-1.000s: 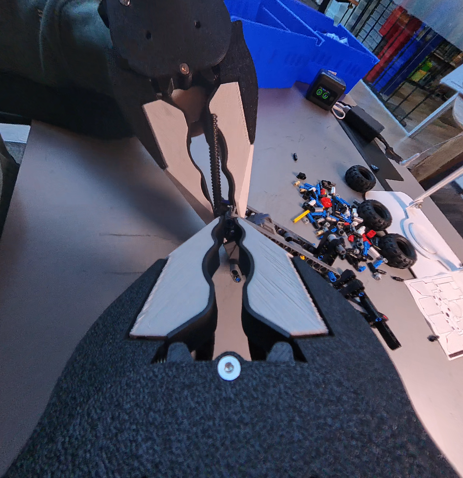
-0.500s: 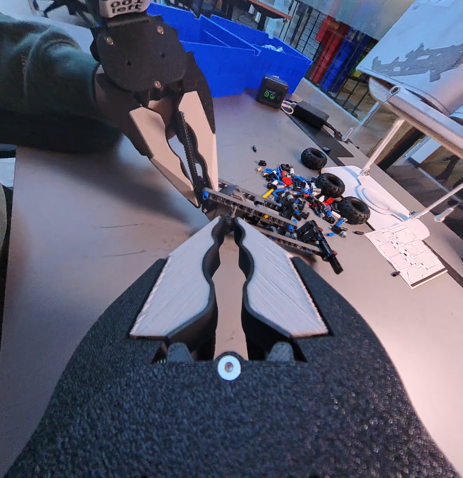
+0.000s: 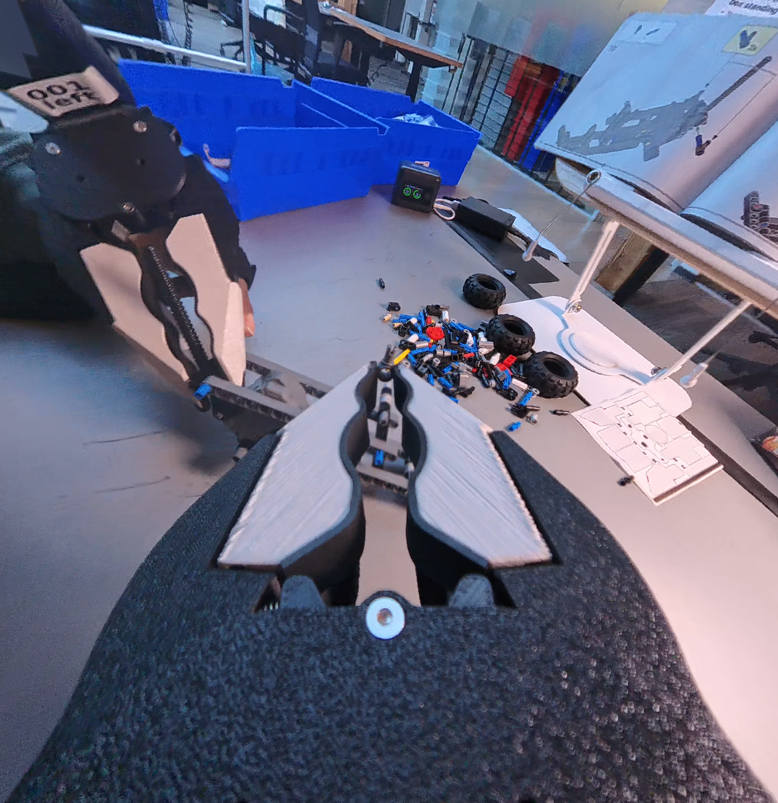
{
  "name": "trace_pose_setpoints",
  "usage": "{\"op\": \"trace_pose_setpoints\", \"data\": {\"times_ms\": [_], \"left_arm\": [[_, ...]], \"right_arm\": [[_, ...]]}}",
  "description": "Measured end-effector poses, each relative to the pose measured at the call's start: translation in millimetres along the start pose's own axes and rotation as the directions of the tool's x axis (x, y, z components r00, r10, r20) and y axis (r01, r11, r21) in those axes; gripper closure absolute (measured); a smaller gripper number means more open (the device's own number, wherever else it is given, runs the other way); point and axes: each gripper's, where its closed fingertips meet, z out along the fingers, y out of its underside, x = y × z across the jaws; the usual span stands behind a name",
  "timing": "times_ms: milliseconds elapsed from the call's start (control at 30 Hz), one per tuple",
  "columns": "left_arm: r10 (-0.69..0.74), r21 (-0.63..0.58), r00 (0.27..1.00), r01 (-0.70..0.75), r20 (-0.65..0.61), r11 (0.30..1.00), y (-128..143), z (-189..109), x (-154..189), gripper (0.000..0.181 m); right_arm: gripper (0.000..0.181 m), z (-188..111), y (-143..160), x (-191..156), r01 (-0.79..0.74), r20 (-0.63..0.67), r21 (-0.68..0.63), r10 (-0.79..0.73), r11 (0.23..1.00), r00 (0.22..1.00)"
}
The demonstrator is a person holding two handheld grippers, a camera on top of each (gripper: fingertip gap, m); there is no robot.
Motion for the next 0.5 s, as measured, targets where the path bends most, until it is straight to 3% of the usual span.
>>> {"op": "trace_pose_setpoints", "data": {"times_ms": [300, 400, 500], "left_arm": [[-0.014, 0.03, 0.999, 0.016, -0.05, 0.999, 4.0, -4.8, 7.6, 0.156], [-0.03, 0.042, 0.998, 0.032, -0.055, 0.999, 3.7, -7.1, 5.6, 0.158], [-0.048, 0.048, 0.997, 0.051, -0.063, 0.998, 4.8, -7.1, 5.0, 0.159]], "right_arm": [[0.175, 19.9, -13.6, 13.1, -0.222, 0.206, 0.131, 0.192, 0.966, 0.959], [0.175, 38.1, -8.3, 25.5, -0.179, 0.219, 0.065, 0.161, 0.982, 0.963], [0.175, 77.2, 17.6, 50.4, -0.059, 0.166, -0.144, 0.083, 0.988, 0.983]]}}
